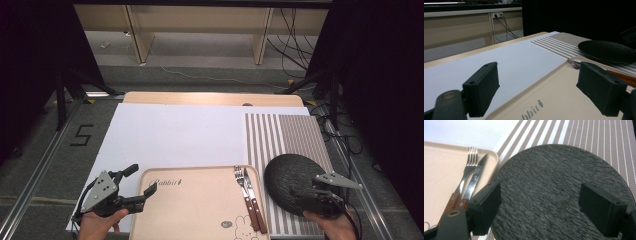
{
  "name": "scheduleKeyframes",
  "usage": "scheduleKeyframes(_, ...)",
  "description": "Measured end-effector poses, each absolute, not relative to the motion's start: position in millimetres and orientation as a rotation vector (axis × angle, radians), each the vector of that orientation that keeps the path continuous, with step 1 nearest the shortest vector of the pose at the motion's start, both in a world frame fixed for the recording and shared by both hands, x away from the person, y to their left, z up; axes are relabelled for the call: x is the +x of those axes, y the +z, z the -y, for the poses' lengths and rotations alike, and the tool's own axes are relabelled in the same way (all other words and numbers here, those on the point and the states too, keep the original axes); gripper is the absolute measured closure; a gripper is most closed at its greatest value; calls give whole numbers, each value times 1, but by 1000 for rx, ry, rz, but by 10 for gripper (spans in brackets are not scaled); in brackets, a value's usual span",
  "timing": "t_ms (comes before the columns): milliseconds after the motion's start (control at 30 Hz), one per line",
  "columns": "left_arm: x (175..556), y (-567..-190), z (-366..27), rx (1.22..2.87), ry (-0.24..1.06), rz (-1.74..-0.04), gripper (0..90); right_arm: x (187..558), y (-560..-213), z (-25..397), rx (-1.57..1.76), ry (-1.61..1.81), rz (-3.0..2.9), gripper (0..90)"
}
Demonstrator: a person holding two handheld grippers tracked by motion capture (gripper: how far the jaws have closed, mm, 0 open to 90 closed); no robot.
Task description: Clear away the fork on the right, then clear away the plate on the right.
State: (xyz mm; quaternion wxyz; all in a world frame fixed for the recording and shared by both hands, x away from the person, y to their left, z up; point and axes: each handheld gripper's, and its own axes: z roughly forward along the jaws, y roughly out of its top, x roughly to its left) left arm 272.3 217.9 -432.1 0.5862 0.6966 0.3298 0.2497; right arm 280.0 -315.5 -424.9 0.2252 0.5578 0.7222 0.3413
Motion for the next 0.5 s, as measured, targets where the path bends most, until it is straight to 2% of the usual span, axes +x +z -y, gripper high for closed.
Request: scheduleKeyframes(500,273,-432,-217,1628,584,-765,167,274,-428,325,1580,953,-1946,194)
